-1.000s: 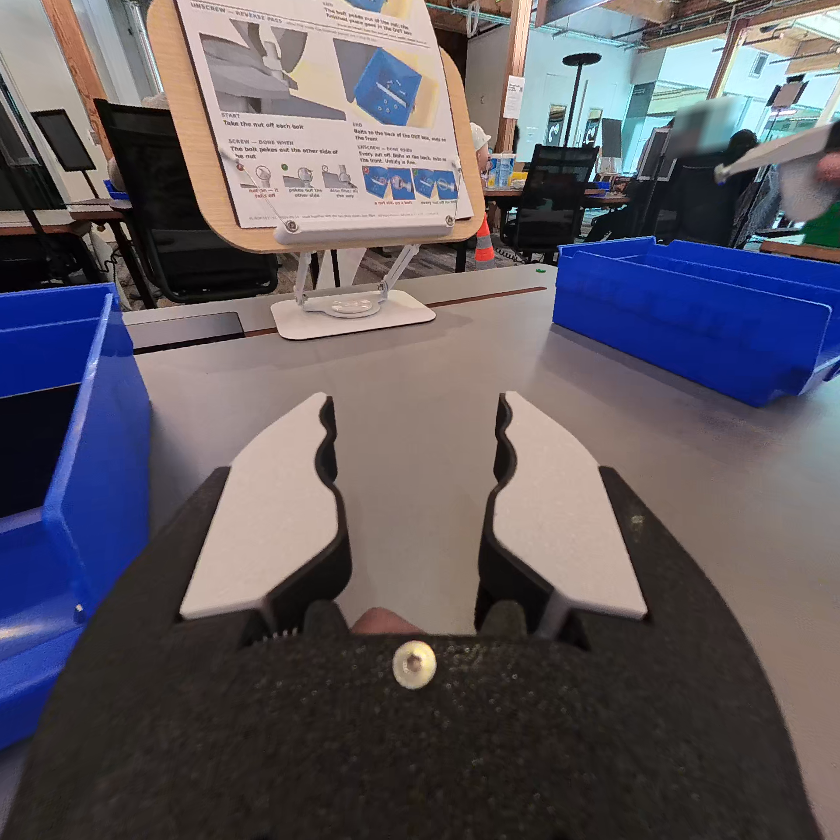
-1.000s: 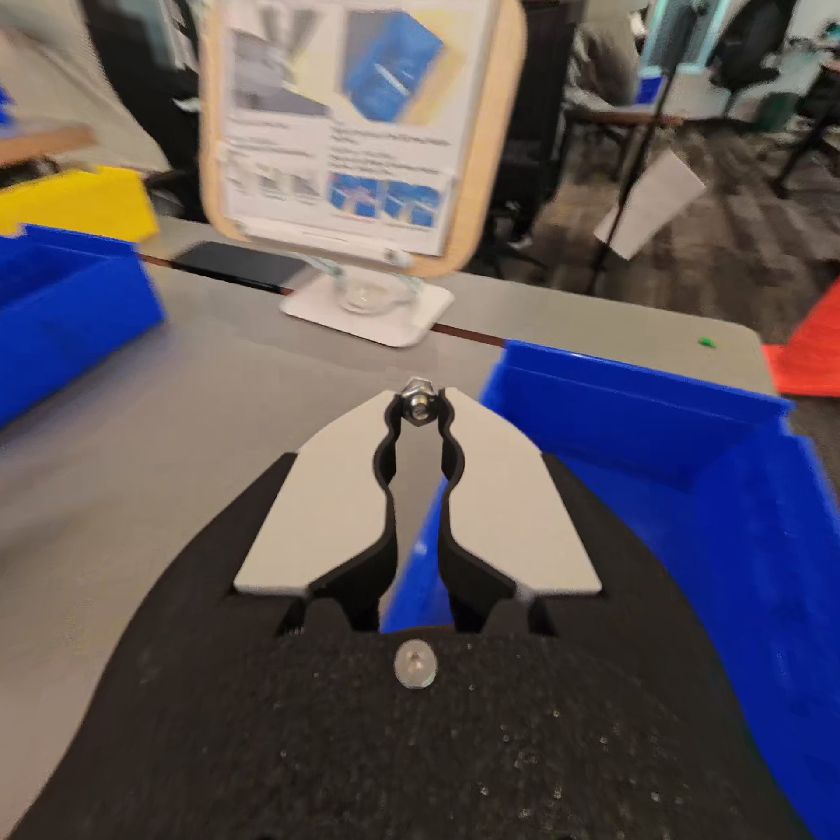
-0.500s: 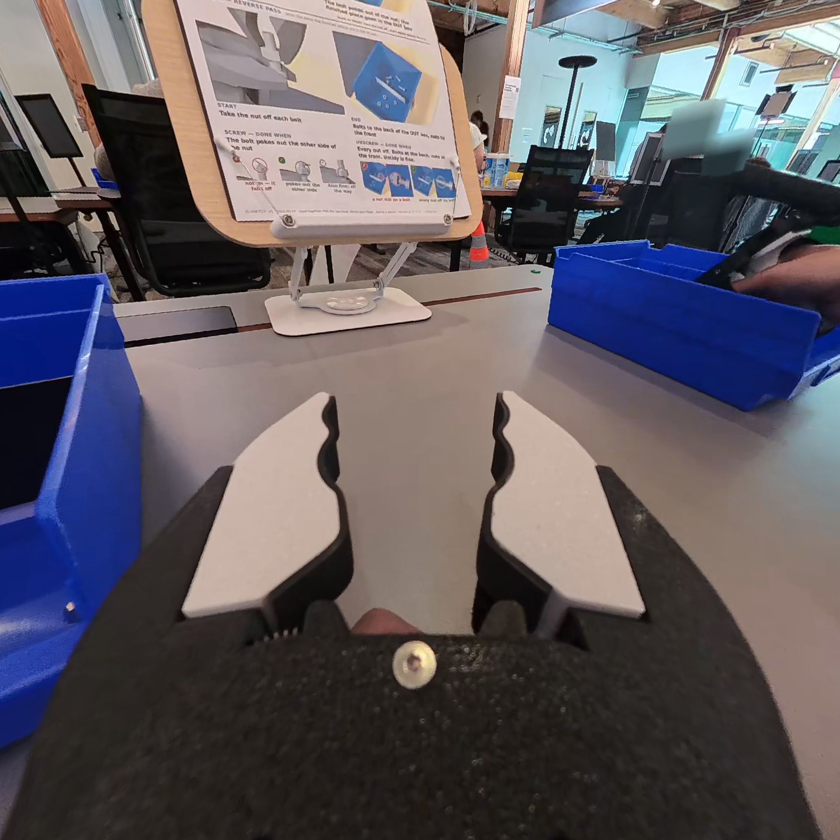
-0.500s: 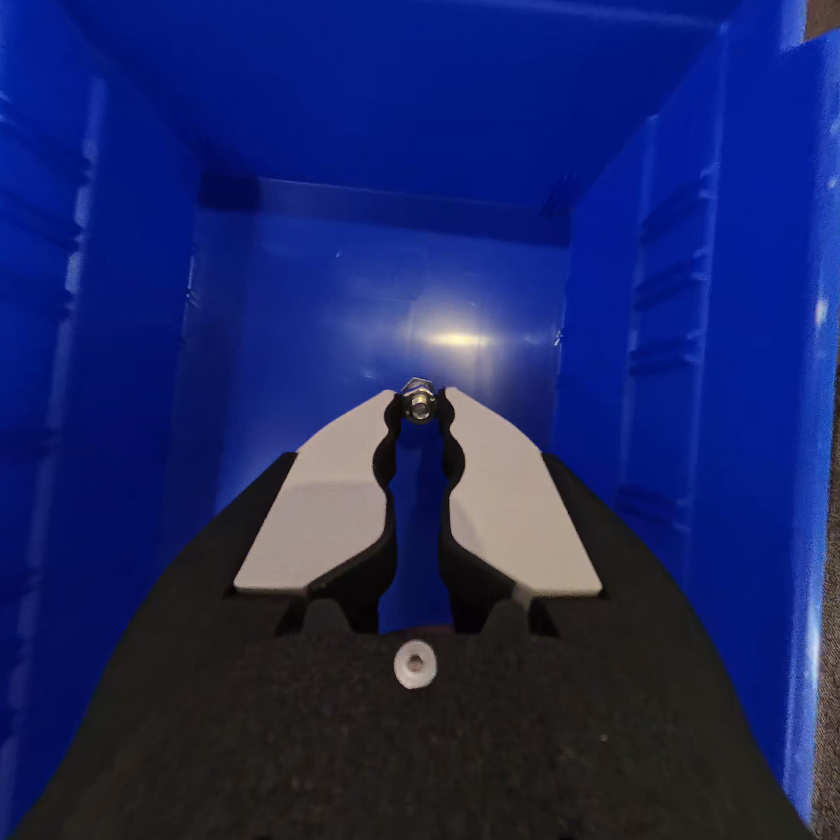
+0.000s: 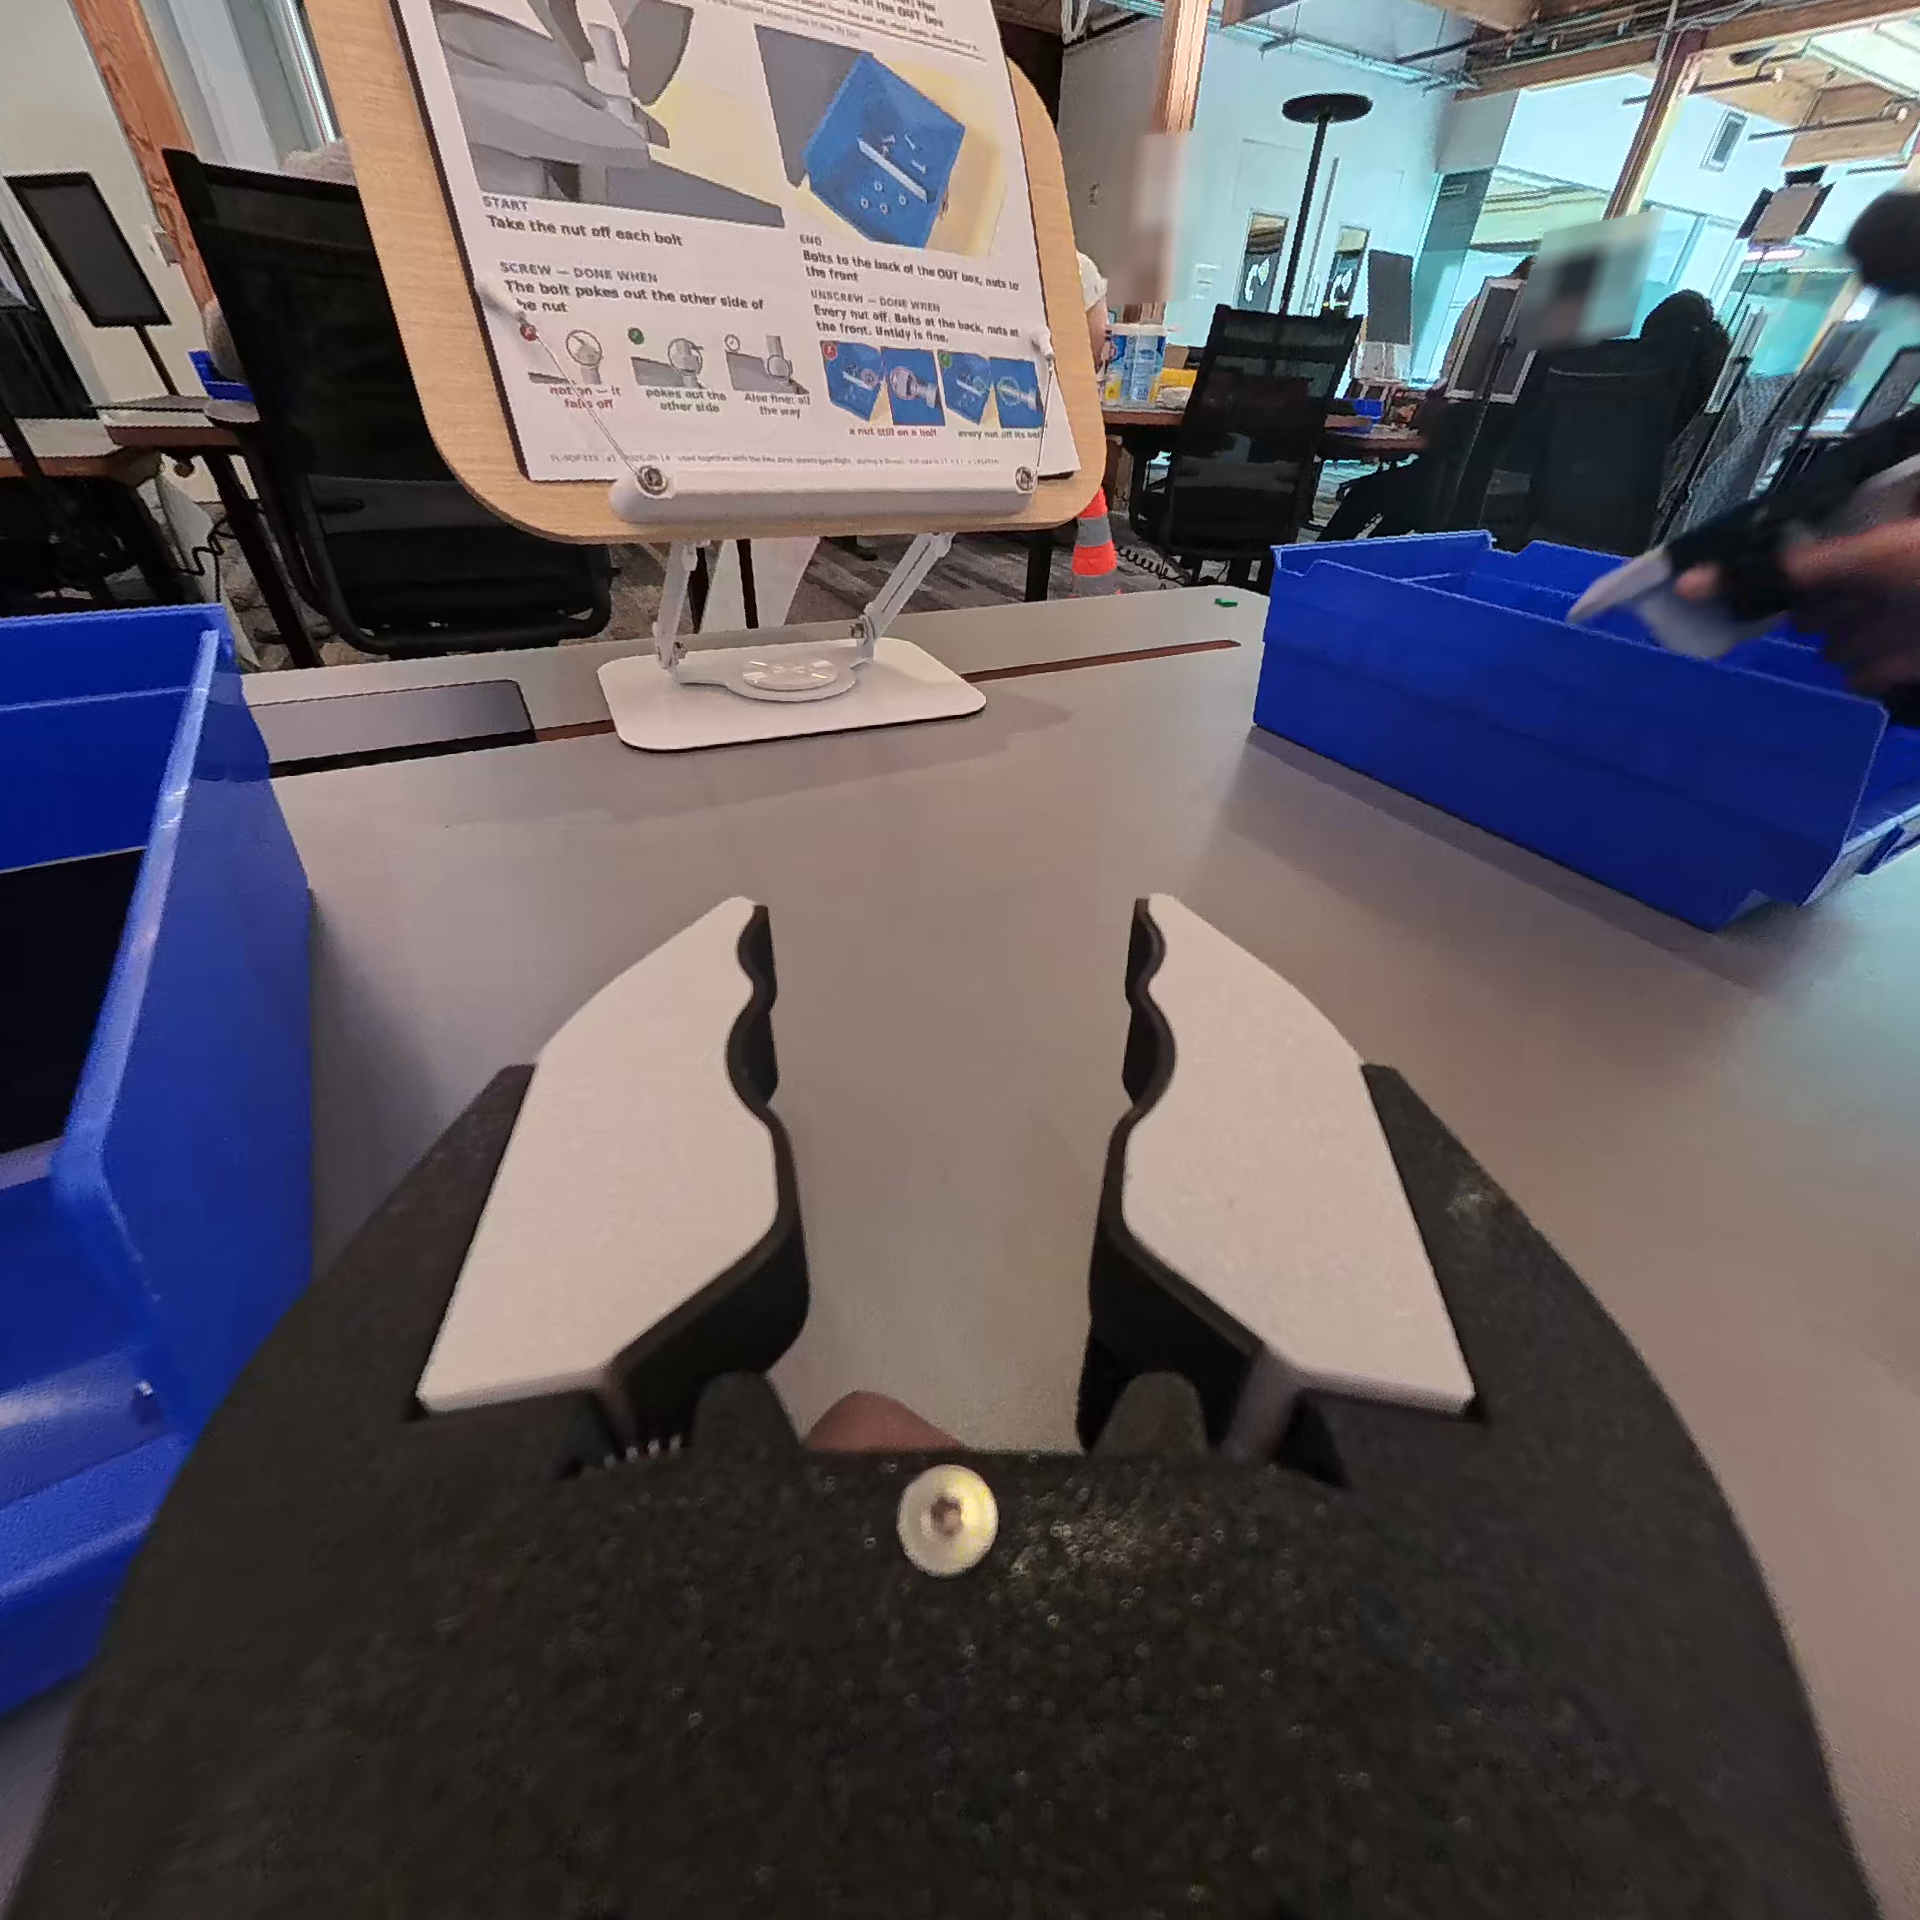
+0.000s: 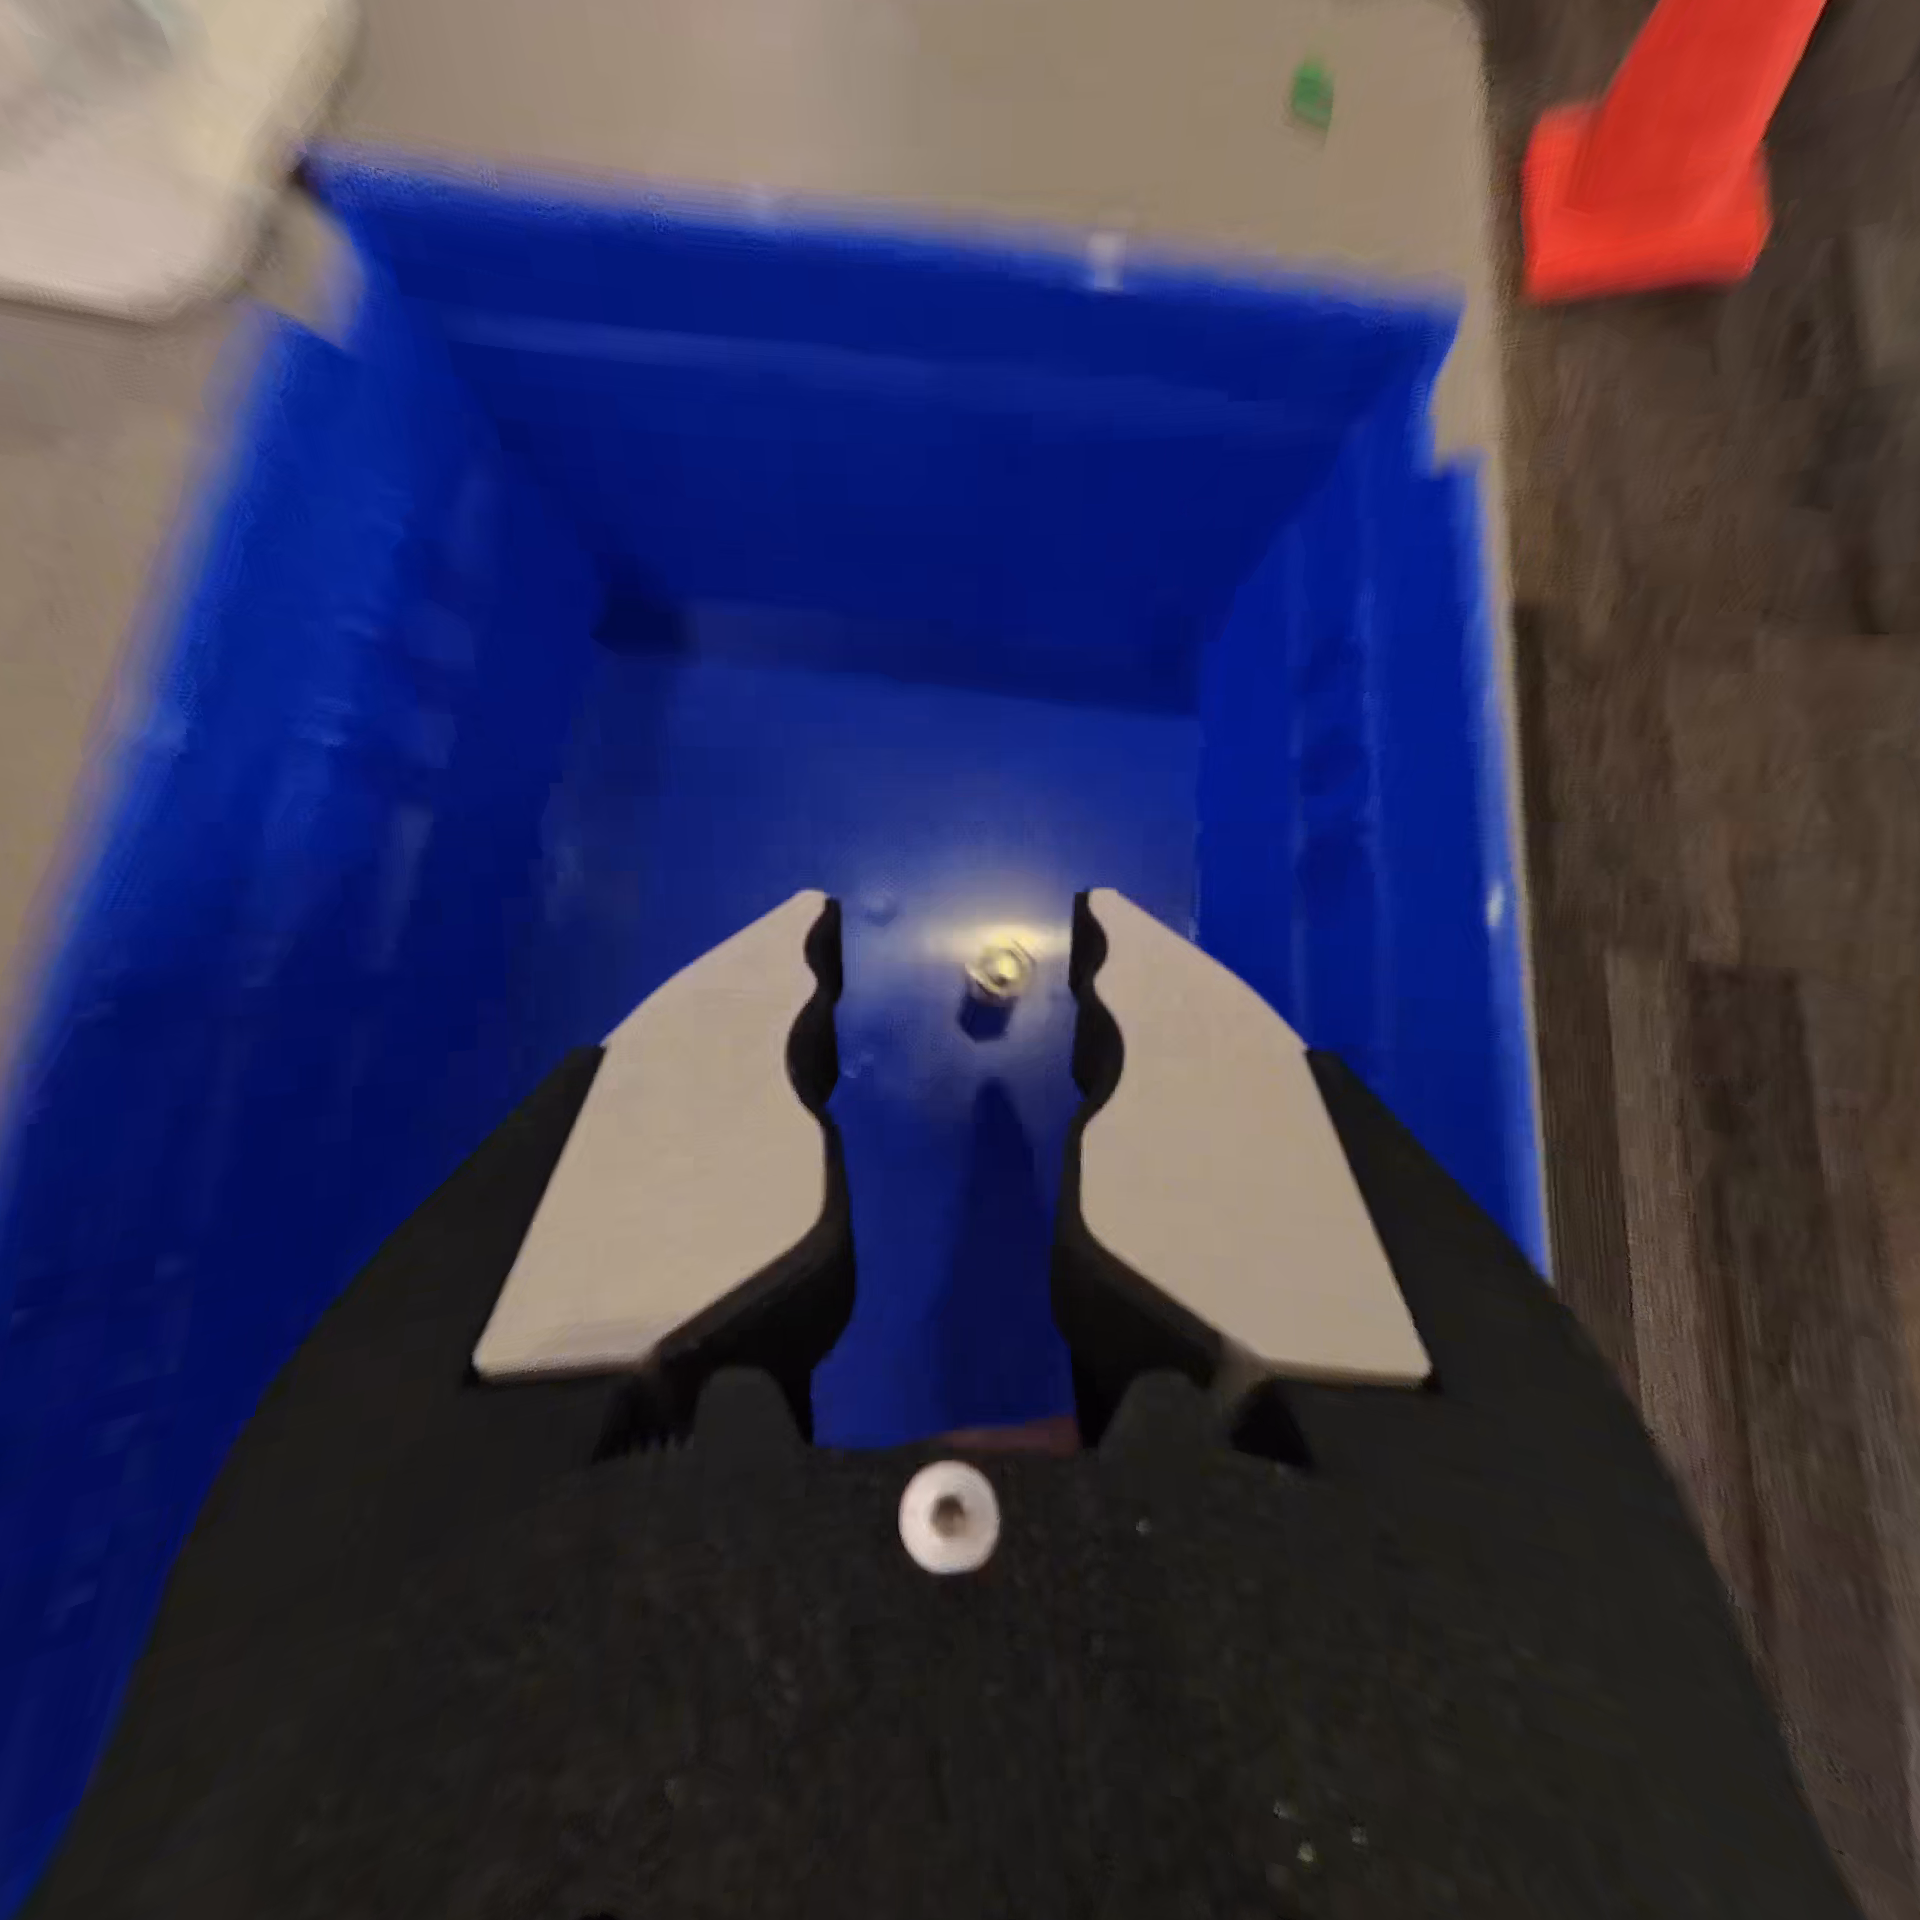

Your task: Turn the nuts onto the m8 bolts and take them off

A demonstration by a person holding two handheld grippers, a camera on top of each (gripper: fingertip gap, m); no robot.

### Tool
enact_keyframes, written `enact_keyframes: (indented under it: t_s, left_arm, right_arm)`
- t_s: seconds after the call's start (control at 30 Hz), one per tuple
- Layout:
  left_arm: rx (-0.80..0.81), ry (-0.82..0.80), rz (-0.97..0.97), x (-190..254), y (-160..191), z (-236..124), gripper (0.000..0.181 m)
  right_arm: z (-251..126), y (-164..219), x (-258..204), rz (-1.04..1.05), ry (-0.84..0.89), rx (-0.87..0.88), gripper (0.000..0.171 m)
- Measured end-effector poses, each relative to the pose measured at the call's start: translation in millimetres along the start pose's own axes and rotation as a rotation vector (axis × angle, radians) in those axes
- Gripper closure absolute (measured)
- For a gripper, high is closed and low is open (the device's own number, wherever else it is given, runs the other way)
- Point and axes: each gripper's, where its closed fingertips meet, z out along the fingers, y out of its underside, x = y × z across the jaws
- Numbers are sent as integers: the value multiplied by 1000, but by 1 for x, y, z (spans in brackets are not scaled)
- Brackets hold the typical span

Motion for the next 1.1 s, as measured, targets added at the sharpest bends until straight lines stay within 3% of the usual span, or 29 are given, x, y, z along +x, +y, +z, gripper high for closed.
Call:
enact_keyframes:
  t_s: [0.1, 0.2, 0.33, 0.5, 0.7, 1.1]
  left_arm:
    - [0, -4, 0, 0, 0, 0, 116]
    - [-10, -8, 2, -1, 2, 0, 116]
    - [-31, -23, -4, -3, 4, 6, 111]
    - [-19, -48, -17, -8, 2, 5, 101]
    - [13, -69, 2, -8, -1, 2, 102]
    - [-71, -64, -9, -7, 10, 10, 107]
  right_arm:
    - [-70, -48, -52, -27, -59, 355, 123]
    - [-124, -60, -129, -83, -129, 600, 119]
    - [-121, -26, -222, -103, -195, 601, 93]
    - [-96, 14, -287, -109, -251, 541, 83]
    - [-83, 41, -308, -124, -310, 473, 83]
    - [-77, 51, -310, -127, -343, 414, 84]
